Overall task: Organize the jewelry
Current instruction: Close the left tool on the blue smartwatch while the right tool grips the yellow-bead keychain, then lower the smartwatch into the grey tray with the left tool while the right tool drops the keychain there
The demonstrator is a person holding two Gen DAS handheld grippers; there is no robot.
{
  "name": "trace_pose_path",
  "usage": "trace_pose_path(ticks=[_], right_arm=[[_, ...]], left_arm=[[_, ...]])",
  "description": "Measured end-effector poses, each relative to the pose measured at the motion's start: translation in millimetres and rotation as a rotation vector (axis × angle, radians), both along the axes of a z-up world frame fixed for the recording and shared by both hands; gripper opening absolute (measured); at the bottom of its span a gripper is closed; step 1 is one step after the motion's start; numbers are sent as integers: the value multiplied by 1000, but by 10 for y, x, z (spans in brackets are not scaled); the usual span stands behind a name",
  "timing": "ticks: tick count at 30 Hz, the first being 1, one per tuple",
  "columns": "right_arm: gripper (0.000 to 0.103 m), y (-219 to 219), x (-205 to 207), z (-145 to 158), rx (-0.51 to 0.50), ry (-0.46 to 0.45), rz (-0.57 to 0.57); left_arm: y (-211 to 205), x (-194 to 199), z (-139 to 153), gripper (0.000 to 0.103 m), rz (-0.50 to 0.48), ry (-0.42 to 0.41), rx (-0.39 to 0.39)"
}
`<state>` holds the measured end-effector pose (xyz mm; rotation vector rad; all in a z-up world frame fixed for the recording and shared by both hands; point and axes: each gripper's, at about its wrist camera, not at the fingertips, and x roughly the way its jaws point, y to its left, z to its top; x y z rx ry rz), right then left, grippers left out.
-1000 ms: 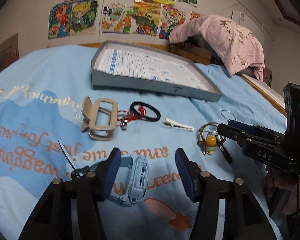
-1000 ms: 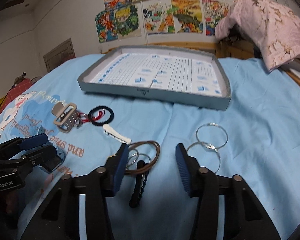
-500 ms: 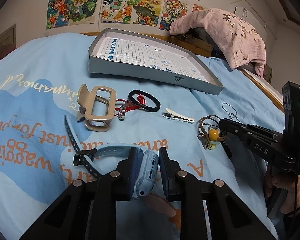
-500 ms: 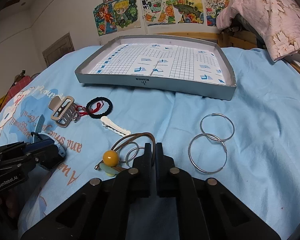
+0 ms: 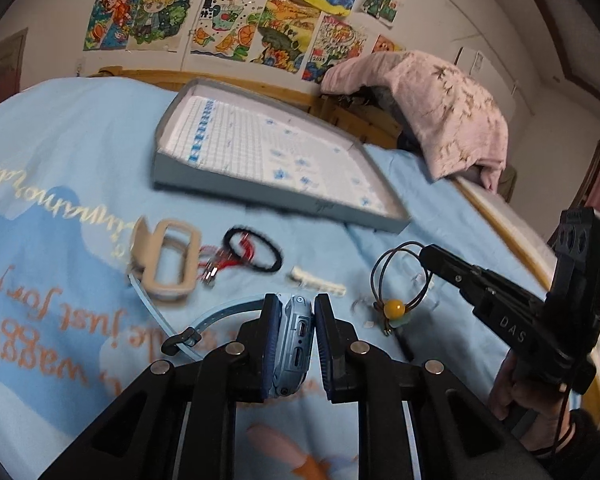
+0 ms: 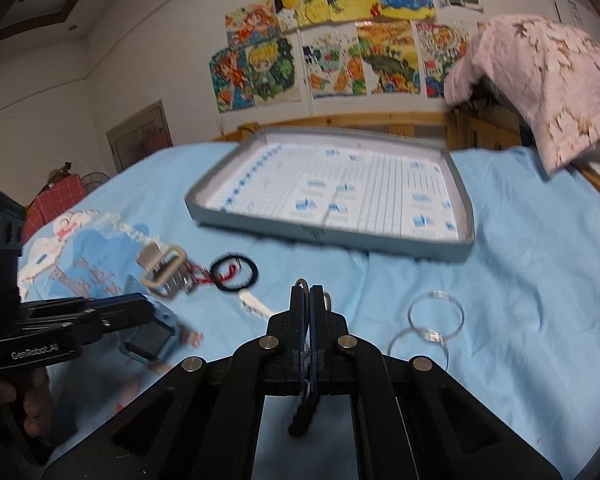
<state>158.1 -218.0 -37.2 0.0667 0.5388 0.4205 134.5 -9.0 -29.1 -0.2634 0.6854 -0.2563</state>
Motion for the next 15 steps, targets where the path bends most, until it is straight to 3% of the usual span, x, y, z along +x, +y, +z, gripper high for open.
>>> trace_pose_path(ticks=[3, 9, 15], right_arm=[[2, 18, 40, 169, 1, -46, 5], [2, 89, 286, 538, 10, -131, 10], [2, 243, 739, 669, 16, -156, 6]], left_arm=[[12, 166, 126, 17, -9, -20, -43], [18, 583, 370, 17, -8, -121, -46], [152, 1086, 458, 17, 25, -184, -91]])
